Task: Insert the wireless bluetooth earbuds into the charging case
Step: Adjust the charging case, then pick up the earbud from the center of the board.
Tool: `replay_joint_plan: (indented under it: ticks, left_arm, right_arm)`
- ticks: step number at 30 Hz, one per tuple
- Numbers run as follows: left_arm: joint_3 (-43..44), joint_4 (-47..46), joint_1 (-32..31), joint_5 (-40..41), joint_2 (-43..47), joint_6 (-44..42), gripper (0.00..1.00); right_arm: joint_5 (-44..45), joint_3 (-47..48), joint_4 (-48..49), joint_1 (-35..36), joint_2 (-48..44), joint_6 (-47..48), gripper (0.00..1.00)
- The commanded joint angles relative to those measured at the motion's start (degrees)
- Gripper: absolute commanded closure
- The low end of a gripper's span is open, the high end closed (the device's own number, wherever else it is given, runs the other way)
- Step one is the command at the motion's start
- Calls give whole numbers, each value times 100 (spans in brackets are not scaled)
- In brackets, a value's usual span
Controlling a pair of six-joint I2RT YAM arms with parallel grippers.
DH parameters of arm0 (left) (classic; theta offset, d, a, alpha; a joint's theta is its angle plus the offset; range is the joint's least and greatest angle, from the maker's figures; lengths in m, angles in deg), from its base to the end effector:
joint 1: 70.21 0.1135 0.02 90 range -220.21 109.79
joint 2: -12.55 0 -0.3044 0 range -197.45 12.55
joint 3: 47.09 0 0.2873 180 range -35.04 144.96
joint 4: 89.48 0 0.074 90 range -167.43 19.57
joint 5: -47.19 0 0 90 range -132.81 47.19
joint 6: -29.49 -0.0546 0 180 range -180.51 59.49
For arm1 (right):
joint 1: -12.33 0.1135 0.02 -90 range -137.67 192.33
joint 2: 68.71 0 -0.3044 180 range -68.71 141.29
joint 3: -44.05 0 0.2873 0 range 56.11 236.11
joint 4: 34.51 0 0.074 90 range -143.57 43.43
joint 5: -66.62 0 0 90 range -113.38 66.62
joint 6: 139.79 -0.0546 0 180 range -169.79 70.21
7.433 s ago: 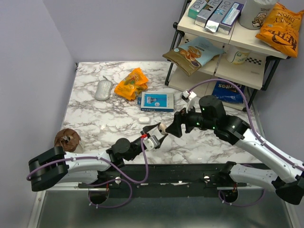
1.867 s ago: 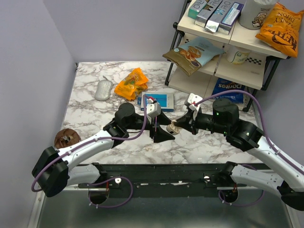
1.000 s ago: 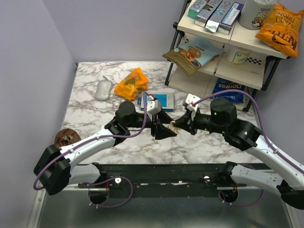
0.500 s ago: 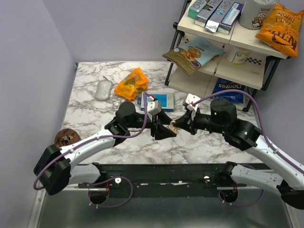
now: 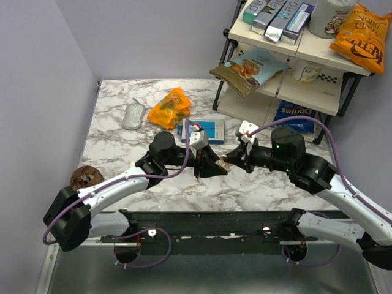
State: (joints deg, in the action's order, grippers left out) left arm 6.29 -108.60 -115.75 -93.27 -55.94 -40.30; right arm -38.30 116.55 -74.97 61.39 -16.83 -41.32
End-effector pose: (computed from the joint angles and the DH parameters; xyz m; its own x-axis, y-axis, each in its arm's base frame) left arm 0.1760 -0.2395 0.3294 -0.2971 -0.0112 -0.9548 0.9490 -0.1141 -0.2940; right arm 0.1337 0.1756 0.4111 -0.0891 -0.3199 -0.9433 -0.9117 0.4076 -0.0521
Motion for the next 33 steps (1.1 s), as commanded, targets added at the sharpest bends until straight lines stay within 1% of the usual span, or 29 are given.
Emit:
replay_joint_plan:
  ticks: [1,3,5,6,8,9,11,12,14,15,17,18,19,20,21,22,23,24,25,26,27,28,29,30,31,32,33]
  left_arm:
    - [-80,-125,27,53,-50,-34,93]
    - [-89,-99,27,53,-42,-60,99]
    - [-107,-90,28,89,-33,-61,100]
    - [-107,-81,28,97,-42,-61,100]
    - [-168,-90,28,167,2,-87,100]
    - [-186,-108,28,211,28,-104,100]
    - [-300,-116,28,369,142,-157,100]
    - [-352,-125,28,439,186,-166,100]
    - [-519,-73,28,641,371,-253,100]
    - [-598,-55,28,886,458,-245,100]
    - [-949,-169,36,1186,739,-184,100]
    - [-1072,-239,36,1579,854,-158,100]
    - [-1343,-292,36,1809,1090,-123,100]
    - [-1485,-310,36,2011,1231,-79,100]
    - [-1617,-336,36,2248,1389,-26,100]
    - [-1879,-310,36,2651,1730,18,100]
    - [-1986,-223,36,2916,1925,27,100]
    - [-2057,-57,36,3154,2127,10,100]
    - [-2197,258,28,3635,2547,1,100]
    - [-2277,409,19,3866,2769,-8,100]
    - [-2330,576,19,4112,2988,1,100]
    - [-2443,839,10,4375,3408,10,100]
    - [-2523,920,1,4752,3621,36,100]
    - [-2585,982,-8,4982,3815,45,100]
    - [-2672,1104,-8,5184,4139,88,100]
    - [-2717,1131,-8,5413,4272,80,100]
    - [-2726,1184,-16,5502,4369,80,100]
  right_arm:
    - [-169,81,10,34,-20,-65,99]
    - [-161,81,1,34,-11,-73,99]
    - [-161,81,1,34,-20,-91,99]
    - [-161,90,10,34,-11,-126,96]
    - [-91,90,45,42,-20,-188,81]
    - [-73,90,63,34,-37,-214,64]
    - [119,73,177,34,-72,-398,48]
    - [208,64,229,42,-151,-486,37]
    - [453,38,388,34,-230,-662,29]
    - [524,37,440,34,-326,-723,24]
    - [778,-41,634,42,-406,-838,20]
    - [876,-94,704,42,-441,-1047,15]
    - [998,-173,861,34,-520,-1284,12]
    - [1339,-400,958,34,-564,-1443,12]
    - [1473,-567,1055,34,-608,-1601,12]
    - [1718,-734,1265,34,-696,-1942,13]
    - [1990,-919,1371,25,-714,-2102,14]
    - [2115,-1295,1460,16,-671,-2252,19]
    - [2185,-1455,1574,7,-609,-2549,21]
    - [2186,-1631,1644,7,-374,-2674,24]
    - [2108,-1876,1715,-1,-223,-2779,35]
    - [1950,-2009,1959,-1,-65,-2928,40]
    - [1749,-2106,2083,-10,345,-3026,44]
    - [1625,-2159,2154,-10,541,-3122,52]
    - [1537,-2229,2346,-2,778,-3167,54]
    - [1196,-2274,2479,-1,945,-3167,55]
    - [1089,-2335,2619,7,1243,-3193,55]
